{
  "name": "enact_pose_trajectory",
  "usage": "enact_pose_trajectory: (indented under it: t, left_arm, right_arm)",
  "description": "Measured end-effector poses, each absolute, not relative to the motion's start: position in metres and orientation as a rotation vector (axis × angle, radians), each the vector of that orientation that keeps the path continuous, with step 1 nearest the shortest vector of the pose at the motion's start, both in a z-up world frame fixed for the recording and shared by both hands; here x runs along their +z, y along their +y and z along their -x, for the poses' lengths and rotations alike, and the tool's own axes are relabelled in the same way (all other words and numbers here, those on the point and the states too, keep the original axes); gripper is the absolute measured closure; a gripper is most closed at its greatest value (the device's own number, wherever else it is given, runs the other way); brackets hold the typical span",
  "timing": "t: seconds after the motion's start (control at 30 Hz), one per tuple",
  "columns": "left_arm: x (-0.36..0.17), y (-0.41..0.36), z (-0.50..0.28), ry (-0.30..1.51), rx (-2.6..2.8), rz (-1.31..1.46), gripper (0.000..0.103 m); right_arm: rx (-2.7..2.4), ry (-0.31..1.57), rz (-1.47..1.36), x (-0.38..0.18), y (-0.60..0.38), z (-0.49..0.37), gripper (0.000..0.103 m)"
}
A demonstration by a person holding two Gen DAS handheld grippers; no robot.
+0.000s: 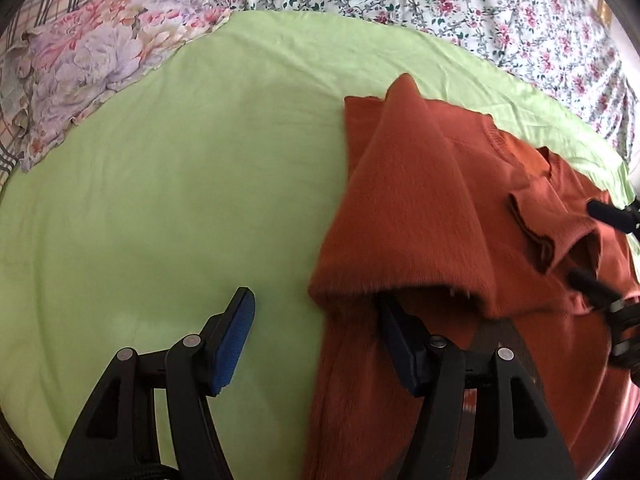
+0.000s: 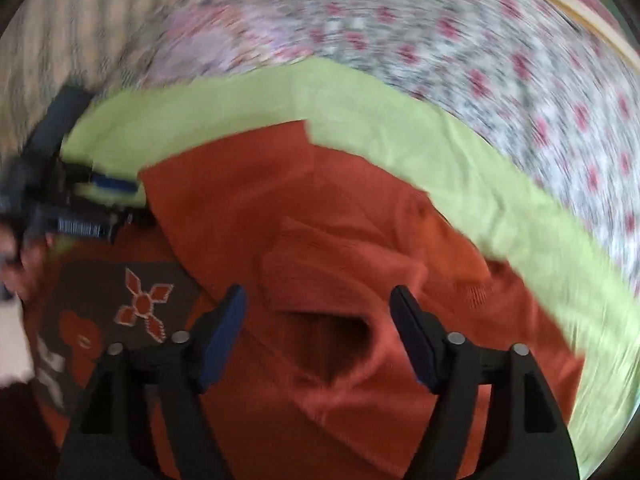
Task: Fold small clothes
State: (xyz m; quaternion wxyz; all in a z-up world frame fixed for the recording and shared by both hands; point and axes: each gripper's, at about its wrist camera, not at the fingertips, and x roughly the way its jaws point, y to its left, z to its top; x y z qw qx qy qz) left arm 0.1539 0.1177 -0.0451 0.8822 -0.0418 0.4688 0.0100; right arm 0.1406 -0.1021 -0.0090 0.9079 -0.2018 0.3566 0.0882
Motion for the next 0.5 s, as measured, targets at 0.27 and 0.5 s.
enact_pose_trajectory:
  t: [0.27,0.5]
  left_arm:
    - [-0.042,0.104,-0.175,0.974,0.063,0.067,0.040]
    - [-0.043,0.100,-0.174,0.964,0.093,0.055,0.045]
  right_arm:
    - [0.050,0.800,0.329,-0.017,-0.127,-0.166,0.087]
    - [-0.104,0.648,-0.258,0.033,-0.250,-0.093,0.090]
